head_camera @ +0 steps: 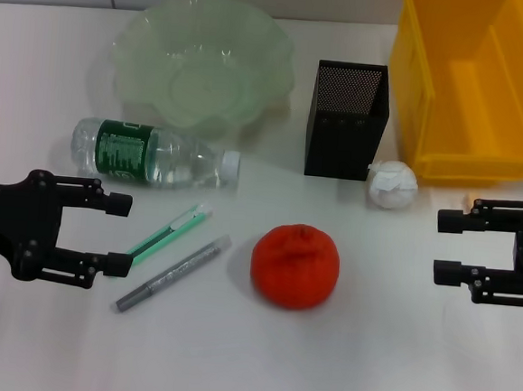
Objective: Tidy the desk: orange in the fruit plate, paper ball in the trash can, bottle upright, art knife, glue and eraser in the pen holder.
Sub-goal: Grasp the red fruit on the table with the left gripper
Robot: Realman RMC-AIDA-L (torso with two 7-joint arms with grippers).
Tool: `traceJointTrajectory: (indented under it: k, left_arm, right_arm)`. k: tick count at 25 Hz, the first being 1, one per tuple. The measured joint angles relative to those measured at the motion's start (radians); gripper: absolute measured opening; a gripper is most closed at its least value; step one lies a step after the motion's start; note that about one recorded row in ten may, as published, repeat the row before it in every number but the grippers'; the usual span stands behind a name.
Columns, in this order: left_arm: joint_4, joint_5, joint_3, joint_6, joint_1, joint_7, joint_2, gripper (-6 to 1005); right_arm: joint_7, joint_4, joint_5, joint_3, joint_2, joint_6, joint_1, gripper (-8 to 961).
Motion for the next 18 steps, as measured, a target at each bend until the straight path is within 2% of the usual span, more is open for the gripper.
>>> traceJointTrajectory:
  k: [11,14,16,18]
  left_arm:
    - [0.001,0.000,-0.001,-0.003,-0.002,0.001,0.000,777]
    - [0.004,-0.001,-0.007,-0.005,-0.003,0.005,-0.006,775]
    - [0.006,-0.002,-0.025,-0.014,-0.002,0.012,-0.020,774]
    - [0.006,-0.003,-0.046,-0.030,-0.004,0.013,-0.044,773]
  right_arm:
    - [-0.004,0.000,0.000,0.000,0.001,0.000,-0.001,633]
    - [-0.004,-0.003,0.000,0.000,0.001,0.000,-0.002,633]
    - [-0.002,-0.018,-0.003,0.005,-0.001,-0.006,-0.008,633]
    - [0.000,-0.047,-0.003,0.018,-0.006,-0.020,-0.023,633]
